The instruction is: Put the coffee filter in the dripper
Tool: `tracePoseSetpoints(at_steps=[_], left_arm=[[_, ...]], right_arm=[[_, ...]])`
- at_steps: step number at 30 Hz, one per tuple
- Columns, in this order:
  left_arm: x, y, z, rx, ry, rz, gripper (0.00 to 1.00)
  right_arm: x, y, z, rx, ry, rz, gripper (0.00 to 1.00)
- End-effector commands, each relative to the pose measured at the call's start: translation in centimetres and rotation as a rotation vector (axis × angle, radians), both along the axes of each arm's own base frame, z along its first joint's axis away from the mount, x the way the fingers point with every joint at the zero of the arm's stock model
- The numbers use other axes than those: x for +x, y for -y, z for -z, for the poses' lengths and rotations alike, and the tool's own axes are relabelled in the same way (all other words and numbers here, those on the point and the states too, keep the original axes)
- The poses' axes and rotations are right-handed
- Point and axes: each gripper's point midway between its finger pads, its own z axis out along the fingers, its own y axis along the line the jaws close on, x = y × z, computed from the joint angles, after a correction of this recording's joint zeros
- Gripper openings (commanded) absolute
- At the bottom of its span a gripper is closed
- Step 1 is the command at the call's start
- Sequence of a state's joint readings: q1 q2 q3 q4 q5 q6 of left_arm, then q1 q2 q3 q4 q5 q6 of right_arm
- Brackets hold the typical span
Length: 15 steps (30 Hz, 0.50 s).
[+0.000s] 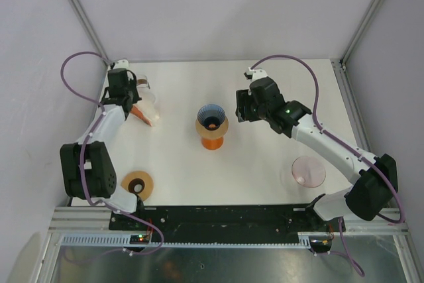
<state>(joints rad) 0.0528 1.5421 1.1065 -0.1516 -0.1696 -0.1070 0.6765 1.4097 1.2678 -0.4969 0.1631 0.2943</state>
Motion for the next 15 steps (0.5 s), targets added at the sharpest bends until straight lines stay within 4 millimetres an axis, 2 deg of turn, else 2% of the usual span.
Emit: tracePoseSetpoints(at_steps=[1,5,8,12,15], left_arm=[[-0.1,0.6,-2.3,-0.028,0.069,0.022,0.0],[-0.4,1.0,-3.9,-0.039,0.107,0.045,0.0],[-0.7,2.2,-4.9,-0.066,0.125,0.107,0.0],[-1.1,2.1,-5.0,-0.057,0.119,0.11,0.0],[-1.1,1.7,-4.4,-0.051,0.099,0.103,0.0]], right_arm=[[0.1,-0.1,-1.9,0.042,0.049,-0.006,0.62],[0.0,0.1,-2.1,0.043,0.051,-0.003,0.62],[0.0,0.1,-2.2,0.045,0.053,-0.002,0.62],[-0.1,-0.1,-2.4,0.054,0.055,-0.006,0.62],[-0.1,-0.3,-2.4,0.059,0.054,-0.013,0.62]])
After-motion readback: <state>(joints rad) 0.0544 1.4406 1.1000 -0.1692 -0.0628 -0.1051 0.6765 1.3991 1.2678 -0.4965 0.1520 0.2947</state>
